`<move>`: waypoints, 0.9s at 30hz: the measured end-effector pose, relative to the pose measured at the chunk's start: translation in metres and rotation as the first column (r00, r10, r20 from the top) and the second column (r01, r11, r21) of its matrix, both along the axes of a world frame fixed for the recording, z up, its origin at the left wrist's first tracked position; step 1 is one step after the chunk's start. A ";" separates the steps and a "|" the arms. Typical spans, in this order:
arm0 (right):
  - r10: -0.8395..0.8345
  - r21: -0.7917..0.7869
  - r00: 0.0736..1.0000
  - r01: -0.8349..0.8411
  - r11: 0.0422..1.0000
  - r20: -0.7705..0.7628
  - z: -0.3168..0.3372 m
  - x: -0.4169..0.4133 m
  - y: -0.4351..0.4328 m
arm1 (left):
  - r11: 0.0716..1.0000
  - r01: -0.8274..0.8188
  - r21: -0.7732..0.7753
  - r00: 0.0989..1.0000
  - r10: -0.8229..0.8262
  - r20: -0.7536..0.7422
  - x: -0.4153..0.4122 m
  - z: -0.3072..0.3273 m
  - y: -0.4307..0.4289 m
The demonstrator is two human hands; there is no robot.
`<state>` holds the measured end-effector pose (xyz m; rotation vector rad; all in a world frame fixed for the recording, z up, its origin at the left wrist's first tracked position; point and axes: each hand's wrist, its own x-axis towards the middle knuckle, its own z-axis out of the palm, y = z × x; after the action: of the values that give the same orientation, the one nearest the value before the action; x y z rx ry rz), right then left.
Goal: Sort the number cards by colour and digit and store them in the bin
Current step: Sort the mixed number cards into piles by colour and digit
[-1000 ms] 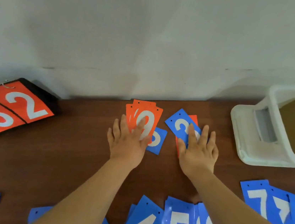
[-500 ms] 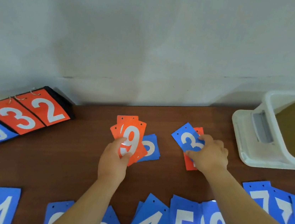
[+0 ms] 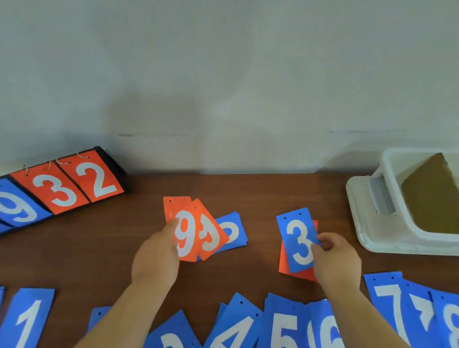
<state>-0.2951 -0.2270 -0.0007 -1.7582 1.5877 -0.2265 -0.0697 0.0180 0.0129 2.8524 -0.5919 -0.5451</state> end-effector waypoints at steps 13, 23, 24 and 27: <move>-0.089 0.156 0.945 0.040 0.987 0.316 0.054 -0.058 0.053 | 0.856 -0.374 -0.357 0.923 0.380 -0.057 -0.029 0.034 0.043; -0.092 0.187 0.855 -0.007 0.982 0.511 0.102 -0.137 0.098 | 0.463 -0.579 -0.671 0.815 0.344 -0.466 -0.147 0.097 0.064; -0.079 0.180 0.847 -0.020 0.983 0.526 0.106 -0.151 0.103 | 0.474 -0.547 -0.690 0.837 0.306 -0.453 -0.170 0.103 0.067; -0.050 0.131 0.851 -0.022 0.991 0.523 0.112 -0.192 0.115 | 0.553 -0.451 -0.700 0.891 0.238 -0.387 -0.233 0.106 0.078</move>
<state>-0.4876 -0.1122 0.1115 -1.4194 1.1824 -0.5489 -0.3025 0.0957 0.1188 1.9283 -0.1229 -0.4170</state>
